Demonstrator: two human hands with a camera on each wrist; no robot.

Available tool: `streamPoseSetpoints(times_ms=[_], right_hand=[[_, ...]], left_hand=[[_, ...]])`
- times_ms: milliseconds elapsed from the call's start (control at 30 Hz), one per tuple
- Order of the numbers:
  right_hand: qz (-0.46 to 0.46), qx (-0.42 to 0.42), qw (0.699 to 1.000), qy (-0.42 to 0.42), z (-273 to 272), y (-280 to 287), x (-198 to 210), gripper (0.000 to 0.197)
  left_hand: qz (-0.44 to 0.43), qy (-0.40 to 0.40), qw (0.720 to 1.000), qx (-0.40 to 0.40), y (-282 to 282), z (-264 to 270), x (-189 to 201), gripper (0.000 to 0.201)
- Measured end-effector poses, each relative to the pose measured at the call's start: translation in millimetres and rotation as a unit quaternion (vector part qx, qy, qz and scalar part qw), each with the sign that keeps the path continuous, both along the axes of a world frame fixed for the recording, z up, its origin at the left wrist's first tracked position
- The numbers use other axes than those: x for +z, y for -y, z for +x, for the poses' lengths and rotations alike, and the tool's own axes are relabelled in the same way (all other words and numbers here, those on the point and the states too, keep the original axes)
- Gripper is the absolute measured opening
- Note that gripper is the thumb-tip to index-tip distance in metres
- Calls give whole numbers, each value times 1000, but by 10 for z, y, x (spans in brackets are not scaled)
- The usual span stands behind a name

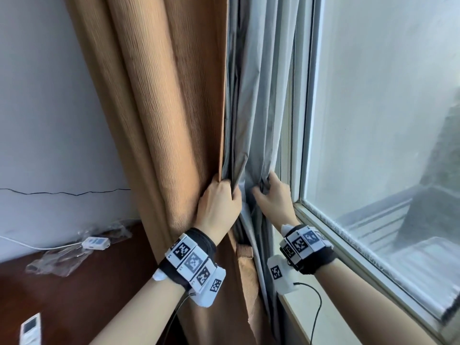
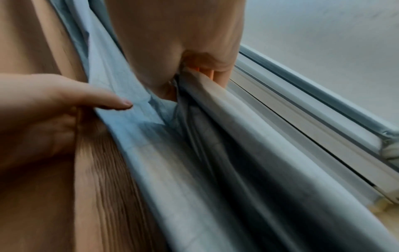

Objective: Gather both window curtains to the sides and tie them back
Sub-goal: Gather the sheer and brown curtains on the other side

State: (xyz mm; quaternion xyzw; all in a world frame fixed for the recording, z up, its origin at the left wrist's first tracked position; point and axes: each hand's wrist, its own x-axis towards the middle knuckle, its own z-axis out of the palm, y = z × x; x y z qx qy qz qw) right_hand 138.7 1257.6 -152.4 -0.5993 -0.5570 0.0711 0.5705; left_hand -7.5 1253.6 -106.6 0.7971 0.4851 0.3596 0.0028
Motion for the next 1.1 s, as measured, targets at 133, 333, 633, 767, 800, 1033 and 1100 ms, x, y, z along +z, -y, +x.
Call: streamPoseSetpoints(times_ms=[133,333,633,767,800,1033,1100], right_hand=[[56,-57,996,48,-38,191,-127,16],[61,-124,969,203,-400,397,-218,35],[-14,-48,951,305,-575,281,-149,37],[-60,90,963,247,-581,329,-155,73],[-62,132,966,214,-551,354,-152,79],[-23,204,973,-108,-51,222,-21,17],[21,120,982,-142,129,73,-9,8]], left_hand=[[-12,27,999,14,-56,-63,5,30],[-67,41,994,-77,-86,-17,-32,35],[-96,4,991,-95,72,-109,34,62],[-57,27,998,-31,-50,-126,56,50],[-48,25,998,-21,-58,-140,73,44],[-33,-17,999,6,-92,-339,188,34],[-33,-23,999,20,-105,-418,190,35]])
